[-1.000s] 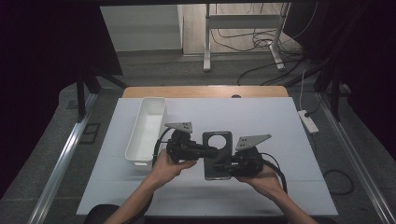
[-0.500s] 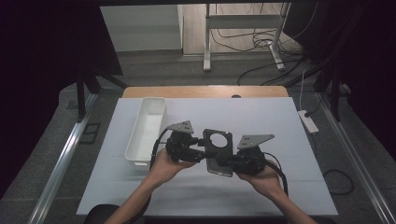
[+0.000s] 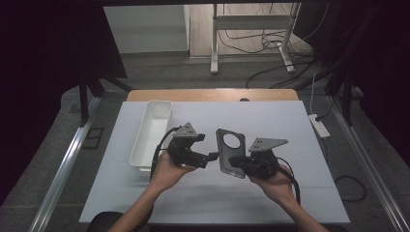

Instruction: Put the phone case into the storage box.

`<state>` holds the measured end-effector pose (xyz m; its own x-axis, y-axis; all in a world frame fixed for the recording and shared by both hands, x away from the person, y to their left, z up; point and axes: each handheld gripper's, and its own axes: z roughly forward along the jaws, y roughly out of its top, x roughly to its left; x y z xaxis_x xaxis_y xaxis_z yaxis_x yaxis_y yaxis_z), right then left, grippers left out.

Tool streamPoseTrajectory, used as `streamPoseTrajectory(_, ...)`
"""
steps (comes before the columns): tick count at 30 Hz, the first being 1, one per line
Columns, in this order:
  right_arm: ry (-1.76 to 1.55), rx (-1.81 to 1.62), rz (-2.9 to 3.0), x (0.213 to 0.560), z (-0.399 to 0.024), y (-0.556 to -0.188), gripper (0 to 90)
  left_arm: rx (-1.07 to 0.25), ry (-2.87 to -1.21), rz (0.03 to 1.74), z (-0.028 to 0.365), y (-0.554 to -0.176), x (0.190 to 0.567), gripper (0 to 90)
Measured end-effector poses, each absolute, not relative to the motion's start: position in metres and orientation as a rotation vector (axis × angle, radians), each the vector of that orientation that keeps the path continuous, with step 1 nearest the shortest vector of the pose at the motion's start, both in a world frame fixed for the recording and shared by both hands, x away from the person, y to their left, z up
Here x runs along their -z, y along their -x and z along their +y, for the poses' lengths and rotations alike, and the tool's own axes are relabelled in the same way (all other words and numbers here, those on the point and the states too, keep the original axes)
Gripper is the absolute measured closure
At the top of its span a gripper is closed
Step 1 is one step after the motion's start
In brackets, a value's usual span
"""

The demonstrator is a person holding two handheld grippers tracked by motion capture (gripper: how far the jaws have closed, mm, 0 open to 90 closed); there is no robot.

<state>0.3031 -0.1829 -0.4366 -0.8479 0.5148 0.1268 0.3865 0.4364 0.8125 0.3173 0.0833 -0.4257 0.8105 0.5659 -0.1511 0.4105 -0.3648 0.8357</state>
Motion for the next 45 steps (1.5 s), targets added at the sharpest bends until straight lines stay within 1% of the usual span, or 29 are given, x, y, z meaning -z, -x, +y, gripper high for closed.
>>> streamPoseTrajectory(2,-0.810,-1.366,2.529,0.437,-0.183,-0.303,85.2,-0.202,-2.012,0.726,0.084,-0.316,0.425,23.6)
streamPoseTrajectory(4,-0.816,-1.355,2.521,0.437,-0.183,-0.304,85.2,-0.184,-2.015,0.718,0.084,-0.315,0.423,34.8)
streamPoseTrajectory(6,-0.814,-1.349,2.518,0.438,-0.183,-0.304,85.2,-0.178,-2.014,0.712,0.084,-0.313,0.422,42.7)
streamPoseTrajectory(7,-0.816,-1.344,2.516,0.438,-0.183,-0.304,85.2,-0.170,-2.013,0.708,0.084,-0.312,0.421,48.5)
streamPoseTrajectory(9,-0.816,-1.343,2.511,0.438,-0.182,-0.304,85.2,-0.167,-2.011,0.710,0.083,-0.312,0.421,55.1)
streamPoseTrajectory(10,-0.816,-1.343,2.511,0.438,-0.182,-0.304,85.2,-0.164,-2.013,0.713,0.082,-0.311,0.420,55.1)
streamPoseTrajectory(11,-0.813,-1.337,2.505,0.438,-0.181,-0.303,85.2,-0.168,-2.016,0.719,0.081,-0.311,0.420,60.2)
streamPoseTrajectory(13,-0.809,-1.331,2.500,0.439,-0.181,-0.303,85.1,-0.182,-2.015,0.728,0.080,-0.310,0.420,64.3)
streamPoseTrajectory(16,-0.812,-1.323,2.493,0.439,-0.178,-0.303,85.1,-0.185,-2.010,0.739,0.079,-0.310,0.420,65.6)
streamPoseTrajectory(20,-0.813,-1.314,2.483,0.440,-0.177,-0.302,85.1,-0.195,-1.982,0.769,0.078,-0.312,0.421,63.1)
streamPoseTrajectory(23,-0.819,-1.299,2.472,0.440,-0.175,-0.302,85.2,-0.198,-1.969,0.794,0.077,-0.312,0.420,63.2)
streamPoseTrajectory(28,-0.824,-1.298,2.459,0.442,-0.172,-0.301,85.1,-0.182,-1.970,0.799,0.076,-0.312,0.420,65.8)
streamPoseTrajectory(29,-0.824,-1.298,2.459,0.442,-0.172,-0.301,85.1,-0.182,-1.970,0.799,0.076,-0.312,0.420,67.8)
streamPoseTrajectory(30,-0.822,-1.298,2.459,0.442,-0.171,-0.301,85.1,-0.175,-1.971,0.804,0.075,-0.312,0.420,67.8)
streamPoseTrajectory(31,-0.815,-1.293,2.454,0.442,-0.170,-0.300,85.1,-0.177,-1.973,0.804,0.075,-0.312,0.421,71.2)
streamPoseTrajectory(33,-0.812,-1.290,2.455,0.442,-0.168,-0.300,85.1,-0.176,-1.972,0.803,0.074,-0.311,0.421,74.9)
streamPoseTrajectory(34,-0.803,-1.282,2.454,0.443,-0.166,-0.299,85.1,-0.176,-1.971,0.808,0.073,-0.310,0.420,80.0)
streamPoseTrajectory(35,-0.806,-1.275,2.454,0.443,-0.166,-0.299,85.1,-0.180,-1.969,0.813,0.073,-0.309,0.420,82.4)
streamPoseTrajectory(41,-0.809,-1.268,2.453,0.445,-0.164,-0.298,84.8,-0.155,-1.922,0.869,0.073,-0.306,0.421,87.7)
streamPoseTrajectory(45,-0.791,-1.256,2.467,0.448,-0.160,-0.297,81.7,-0.202,-1.923,0.904,0.068,-0.302,0.420,88.7)
